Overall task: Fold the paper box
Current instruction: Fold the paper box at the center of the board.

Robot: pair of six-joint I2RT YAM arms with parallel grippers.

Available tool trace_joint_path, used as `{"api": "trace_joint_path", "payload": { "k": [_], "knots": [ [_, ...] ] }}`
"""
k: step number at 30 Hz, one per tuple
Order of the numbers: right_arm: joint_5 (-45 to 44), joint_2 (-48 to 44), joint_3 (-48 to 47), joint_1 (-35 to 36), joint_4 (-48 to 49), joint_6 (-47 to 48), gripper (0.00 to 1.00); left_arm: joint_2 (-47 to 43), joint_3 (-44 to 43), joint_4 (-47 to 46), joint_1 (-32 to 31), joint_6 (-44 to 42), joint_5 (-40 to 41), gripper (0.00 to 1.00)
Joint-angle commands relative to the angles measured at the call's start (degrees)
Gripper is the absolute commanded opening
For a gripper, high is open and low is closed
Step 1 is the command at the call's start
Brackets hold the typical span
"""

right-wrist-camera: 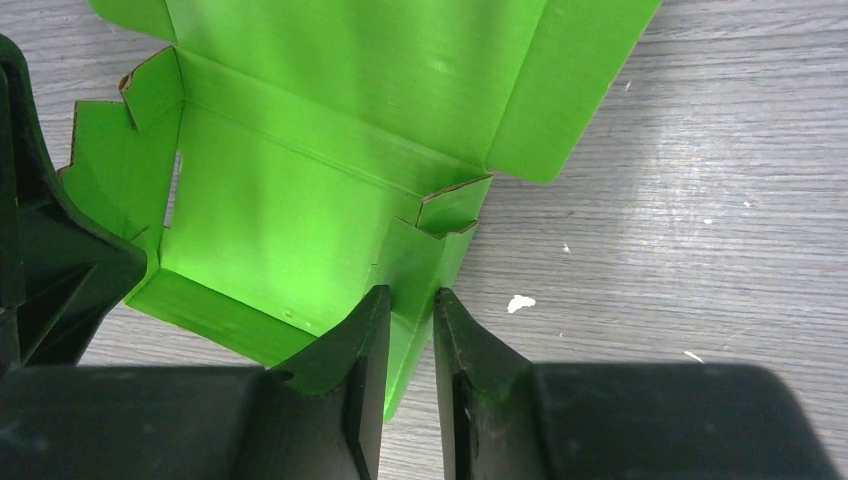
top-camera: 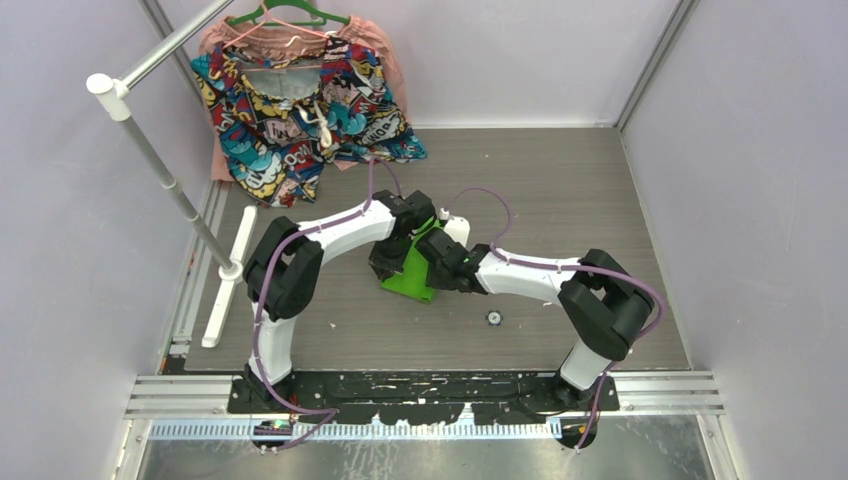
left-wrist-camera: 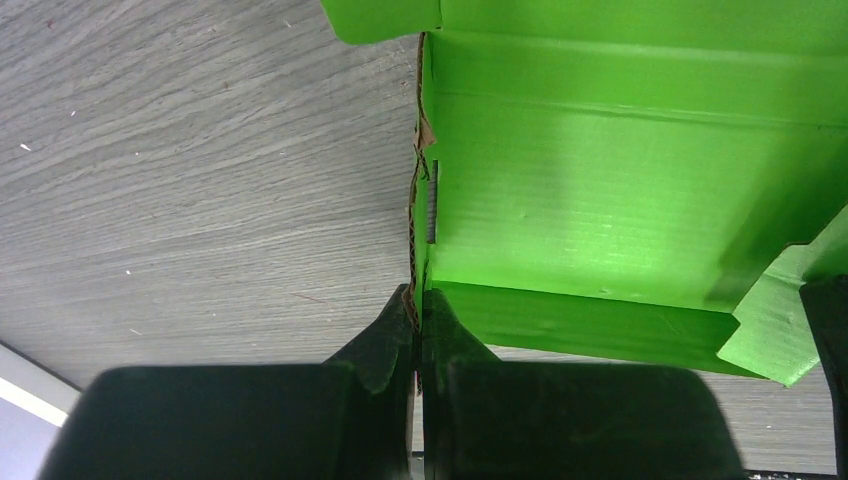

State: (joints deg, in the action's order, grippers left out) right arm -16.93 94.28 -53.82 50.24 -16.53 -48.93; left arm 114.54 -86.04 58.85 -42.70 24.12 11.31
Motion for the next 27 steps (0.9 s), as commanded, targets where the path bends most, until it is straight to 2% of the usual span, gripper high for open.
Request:
{"api": "trace_joint_path", "payload": {
  "k": [1,8,15,19,23,27],
  "knots": [
    [-2.55,1.01,-1.63,0.95,-3.31,1.46,0.25,0.13,-2.03,0.21,-0.39,0.97,-0.2,0.0],
    [-2.98,1.52,-2.05,1.32,-4.03,1.48,0.31,0.09,-1.94,0.24,-0.37,1.06,-0.14,0.0],
    [-3.02,1.96,-2.22,1.47,-4.16,1.6,0.21,0.11,-2.11,0.29,-0.37,1.19,-0.06,0.0],
    [-3.12,2.0,-2.34,1.53,-4.26,1.6,0.2,0.09,-2.11,0.3,-0.36,1.15,-0.06,0.0],
    [-3.33,2.11,-2.5,1.62,-4.61,1.68,0.34,0.04,-2.11,0.3,-0.37,1.15,0.11,0.0],
    [-3.47,2.0,-2.64,1.86,-5.15,1.74,0.39,0.23,-2.22,0.39,-0.4,1.19,0.28,0.0]
  ]
}}
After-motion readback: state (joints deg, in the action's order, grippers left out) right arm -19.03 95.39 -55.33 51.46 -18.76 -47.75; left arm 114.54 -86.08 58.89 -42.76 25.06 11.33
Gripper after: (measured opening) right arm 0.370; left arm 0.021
